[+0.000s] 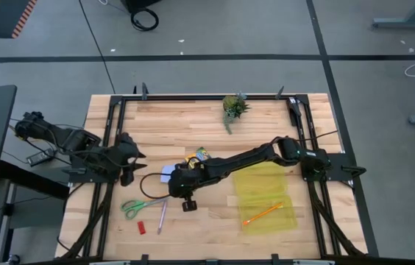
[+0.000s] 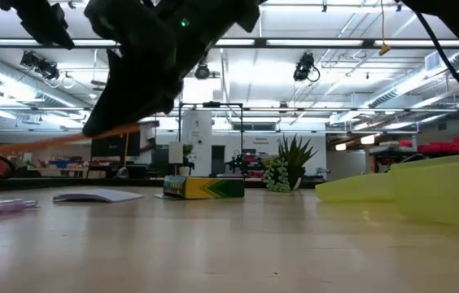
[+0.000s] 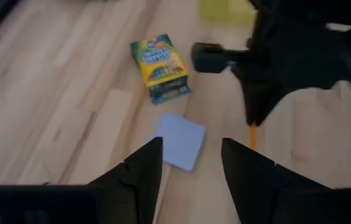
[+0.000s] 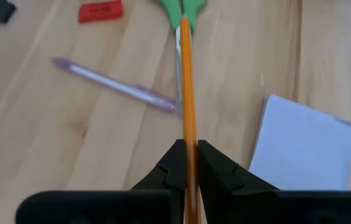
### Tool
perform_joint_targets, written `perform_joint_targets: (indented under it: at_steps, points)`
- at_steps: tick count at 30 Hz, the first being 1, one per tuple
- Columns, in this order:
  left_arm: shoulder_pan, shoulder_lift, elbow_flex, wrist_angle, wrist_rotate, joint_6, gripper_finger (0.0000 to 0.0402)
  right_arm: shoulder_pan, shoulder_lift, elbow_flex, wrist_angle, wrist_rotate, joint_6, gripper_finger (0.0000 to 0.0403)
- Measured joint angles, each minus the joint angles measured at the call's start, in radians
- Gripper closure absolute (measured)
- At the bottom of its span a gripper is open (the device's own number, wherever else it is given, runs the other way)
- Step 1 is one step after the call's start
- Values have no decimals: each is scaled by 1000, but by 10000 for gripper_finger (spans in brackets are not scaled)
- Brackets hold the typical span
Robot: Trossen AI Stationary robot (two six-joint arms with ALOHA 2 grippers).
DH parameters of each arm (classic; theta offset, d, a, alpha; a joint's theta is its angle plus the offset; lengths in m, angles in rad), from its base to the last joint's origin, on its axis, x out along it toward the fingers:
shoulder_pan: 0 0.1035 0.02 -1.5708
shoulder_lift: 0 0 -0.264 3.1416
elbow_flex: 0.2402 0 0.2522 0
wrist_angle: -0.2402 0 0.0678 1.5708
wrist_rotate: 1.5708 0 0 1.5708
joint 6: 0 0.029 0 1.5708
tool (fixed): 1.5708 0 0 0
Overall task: Pack school essentials
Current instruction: Put the orange pencil into the yellow supply box
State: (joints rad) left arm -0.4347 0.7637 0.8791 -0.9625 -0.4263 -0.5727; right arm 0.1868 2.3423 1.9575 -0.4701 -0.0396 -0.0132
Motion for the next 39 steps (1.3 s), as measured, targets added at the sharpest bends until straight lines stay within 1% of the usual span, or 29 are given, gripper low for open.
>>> perform_joint_targets:
  at_steps: [3, 14, 19, 22, 25, 27, 34, 39]
  points:
    - [1, -13, 0, 7, -18, -18, 230, 2, -24, -1, -68, -1, 9, 368]
    - [2, -25, 0, 10, -22, -19, 230, 5, -96, -2, -223, 5, 19, 368]
    - [2, -26, 0, 16, -22, -19, 230, 23, -120, -17, -242, 8, 34, 368]
    - [2, -26, 0, 16, -22, -19, 230, 38, -161, -69, -247, 10, 56, 368]
    - [2, -26, 0, 20, -22, -19, 230, 52, -235, -166, -228, 14, 86, 368]
    - [2, -24, 0, 21, -22, -19, 230, 61, -303, -266, -177, 18, 121, 368]
    - [2, -25, 1, 22, -26, -18, 230, 131, -602, -647, -34, 85, 255, 368]
    - [2, -25, 1, 23, -65, -19, 230, 210, -799, -846, -20, 130, 356, 368]
